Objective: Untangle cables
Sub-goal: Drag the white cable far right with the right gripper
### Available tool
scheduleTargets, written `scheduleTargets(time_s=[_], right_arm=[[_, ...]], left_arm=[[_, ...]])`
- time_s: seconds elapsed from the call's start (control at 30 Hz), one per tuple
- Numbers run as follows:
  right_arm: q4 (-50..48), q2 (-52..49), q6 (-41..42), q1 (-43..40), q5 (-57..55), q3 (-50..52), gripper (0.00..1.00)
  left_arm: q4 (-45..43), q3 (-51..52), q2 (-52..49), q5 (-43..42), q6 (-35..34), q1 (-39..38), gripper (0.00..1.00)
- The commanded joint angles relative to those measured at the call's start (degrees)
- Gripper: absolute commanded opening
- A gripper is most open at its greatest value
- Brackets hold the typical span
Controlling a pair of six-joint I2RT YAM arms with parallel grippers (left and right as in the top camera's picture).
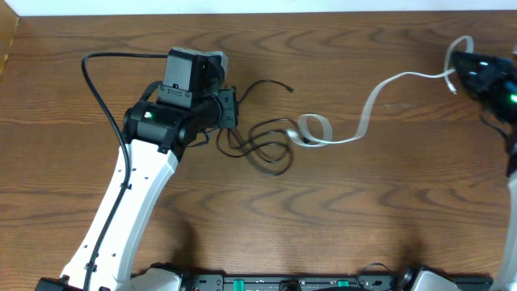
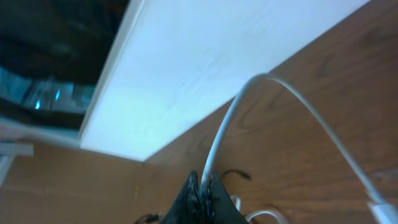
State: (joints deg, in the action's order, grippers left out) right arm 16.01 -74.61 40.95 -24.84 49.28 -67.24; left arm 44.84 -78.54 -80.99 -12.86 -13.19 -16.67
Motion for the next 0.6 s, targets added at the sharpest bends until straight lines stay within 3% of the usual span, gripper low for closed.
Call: scheduleTargets(time_s=[0.0, 0.23, 0.4, 0.57], right_arm=[[2.4, 1.9, -1.2, -6.1, 1.4, -0.4, 0.01], [2.7, 2.2, -1.2, -14.8, 1.4, -0.7, 0.01], [3.1, 1.8, -3.5, -13.9, -3.8, -2.5, 0.01], [15.0, -5.5, -11.0, -9.7, -15.5, -20.5, 0.01]], left_arm=[[0.4, -0.4, 1.3, 7.1, 1.2, 0.0, 0.07], [3.2, -0.4, 1.2, 15.1, 1.1, 0.0, 0.07], [3.1, -0.4, 1.2, 14.8, 0.9, 0.0, 0.07], [2.7, -0.4, 1.2, 14.8, 0.7, 0.0, 0.08]])
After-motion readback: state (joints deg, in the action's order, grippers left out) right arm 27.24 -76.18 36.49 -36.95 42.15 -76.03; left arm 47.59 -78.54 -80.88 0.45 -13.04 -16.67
